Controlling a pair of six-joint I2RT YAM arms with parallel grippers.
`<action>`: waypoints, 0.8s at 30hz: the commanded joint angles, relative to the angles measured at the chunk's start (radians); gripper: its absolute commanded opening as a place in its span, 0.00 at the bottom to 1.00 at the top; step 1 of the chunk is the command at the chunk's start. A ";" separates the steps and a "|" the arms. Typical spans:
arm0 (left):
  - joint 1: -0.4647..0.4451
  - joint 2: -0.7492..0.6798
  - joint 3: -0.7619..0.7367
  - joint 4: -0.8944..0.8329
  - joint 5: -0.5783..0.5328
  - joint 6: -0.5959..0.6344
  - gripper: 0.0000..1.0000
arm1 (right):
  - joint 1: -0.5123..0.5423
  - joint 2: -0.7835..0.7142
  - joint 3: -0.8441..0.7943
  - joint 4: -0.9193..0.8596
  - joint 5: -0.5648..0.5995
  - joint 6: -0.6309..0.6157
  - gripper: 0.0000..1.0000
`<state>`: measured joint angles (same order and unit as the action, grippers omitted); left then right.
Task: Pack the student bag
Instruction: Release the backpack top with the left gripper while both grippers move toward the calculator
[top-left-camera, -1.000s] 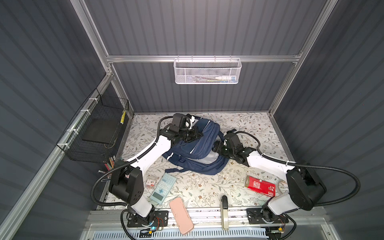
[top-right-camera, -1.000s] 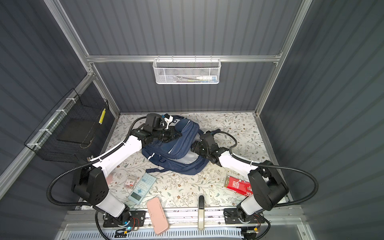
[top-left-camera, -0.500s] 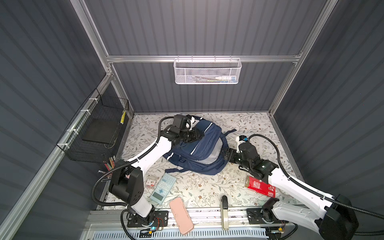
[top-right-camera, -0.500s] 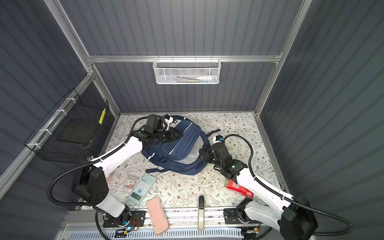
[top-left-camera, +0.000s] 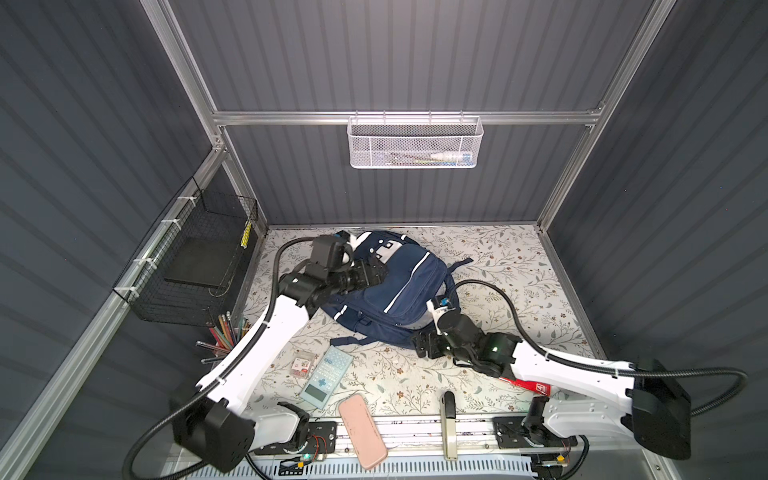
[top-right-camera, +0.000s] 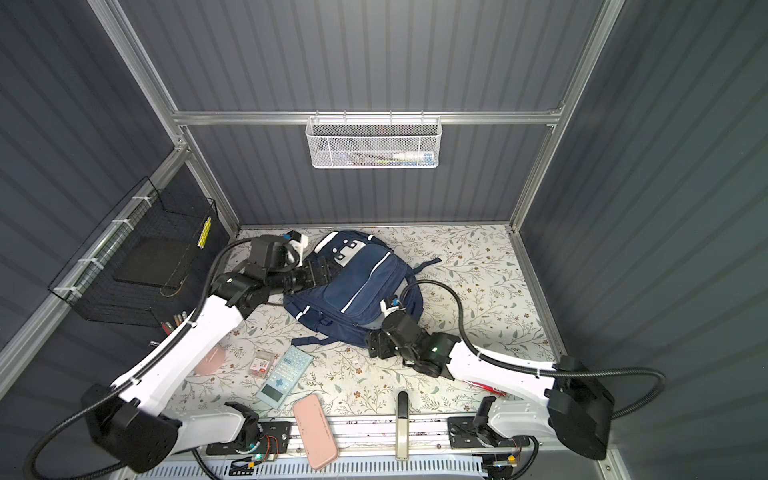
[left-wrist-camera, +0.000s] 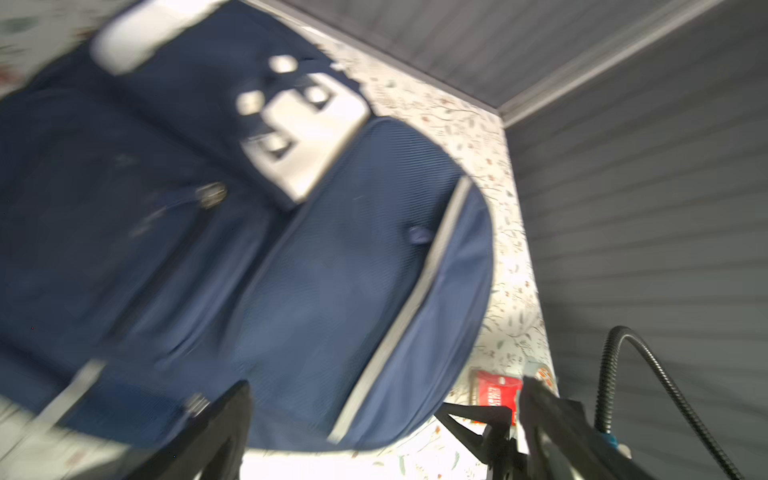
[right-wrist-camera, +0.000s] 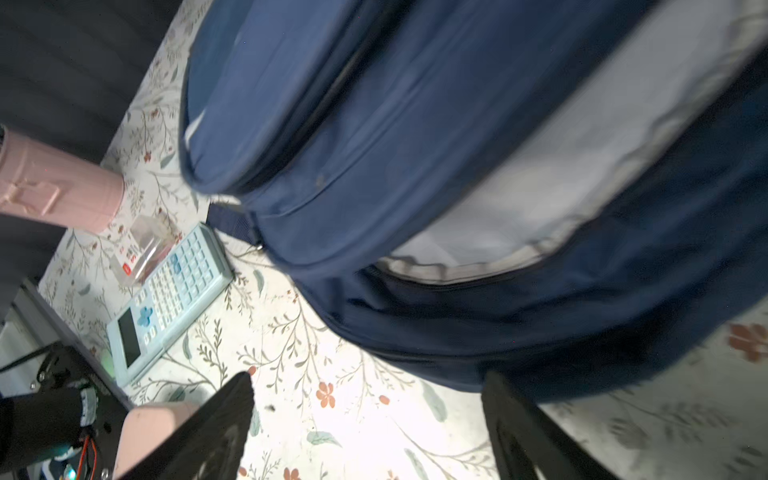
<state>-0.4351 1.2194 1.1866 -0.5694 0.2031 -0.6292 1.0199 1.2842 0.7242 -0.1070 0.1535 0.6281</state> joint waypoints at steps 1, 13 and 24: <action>0.042 -0.070 -0.120 -0.150 -0.055 -0.031 1.00 | 0.054 0.111 0.088 0.041 -0.022 -0.039 0.88; 0.096 -0.068 -0.449 -0.111 -0.096 -0.085 0.84 | 0.239 0.530 0.425 0.104 -0.279 -0.304 0.78; 0.096 -0.047 -0.538 -0.139 -0.228 -0.021 0.75 | 0.261 0.564 0.384 0.163 -0.148 -0.319 0.61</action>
<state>-0.3347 1.1709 0.6662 -0.6907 0.0280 -0.6846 1.2980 1.8858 1.1503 0.0288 -0.0368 0.2893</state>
